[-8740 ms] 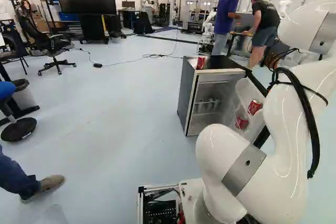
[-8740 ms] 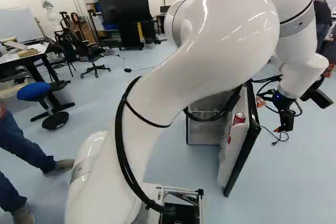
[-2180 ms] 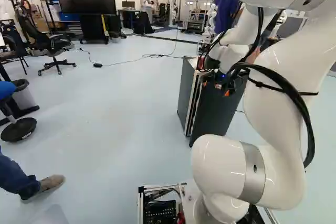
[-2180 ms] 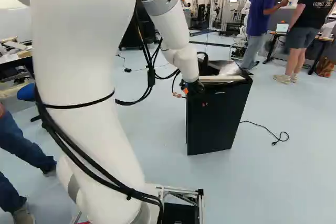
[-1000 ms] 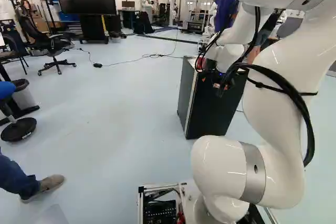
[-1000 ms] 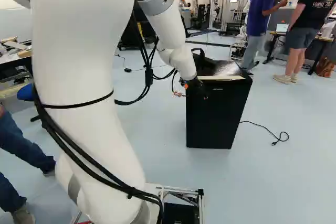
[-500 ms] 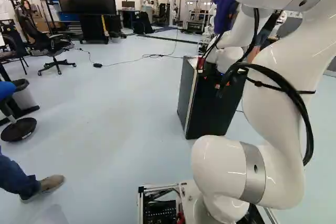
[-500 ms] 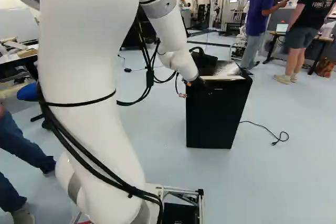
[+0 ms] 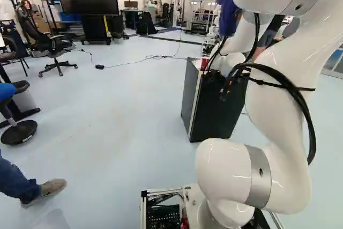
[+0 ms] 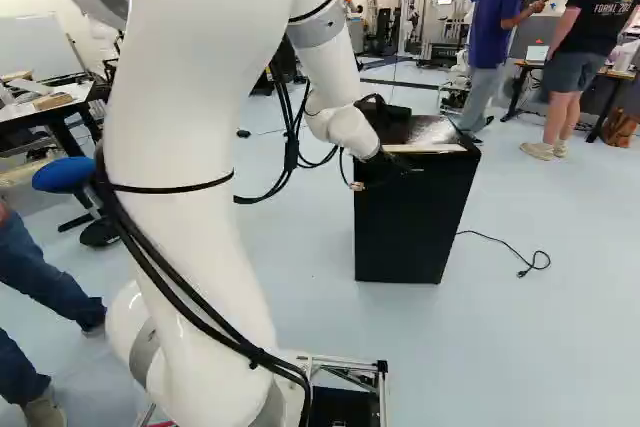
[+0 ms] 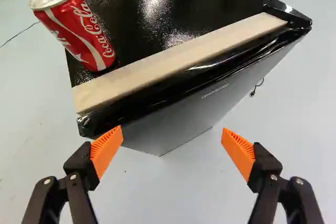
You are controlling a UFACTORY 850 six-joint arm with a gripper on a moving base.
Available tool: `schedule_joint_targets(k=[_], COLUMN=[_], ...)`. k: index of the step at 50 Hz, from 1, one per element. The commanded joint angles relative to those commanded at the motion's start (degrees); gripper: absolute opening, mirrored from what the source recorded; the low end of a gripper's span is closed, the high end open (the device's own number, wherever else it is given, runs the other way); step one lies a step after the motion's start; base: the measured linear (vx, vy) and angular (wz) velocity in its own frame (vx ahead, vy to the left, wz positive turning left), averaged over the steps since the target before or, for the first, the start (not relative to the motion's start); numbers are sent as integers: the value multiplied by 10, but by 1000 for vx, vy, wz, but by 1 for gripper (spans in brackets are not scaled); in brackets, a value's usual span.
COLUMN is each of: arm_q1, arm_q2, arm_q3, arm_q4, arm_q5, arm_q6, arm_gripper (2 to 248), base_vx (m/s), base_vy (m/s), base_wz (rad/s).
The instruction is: Grab a drink from the fridge
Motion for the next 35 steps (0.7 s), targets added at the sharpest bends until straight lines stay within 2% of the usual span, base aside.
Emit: schedule_joint_targets(k=[35], arm_q1=[-1], arm_q2=[-16], arm_q3=[11], arm_q4=[-1], arm_q5=[2], arm_q6=[0], arm_gripper=[247], base_vx=[0], base_vy=[0], base_wz=[0])
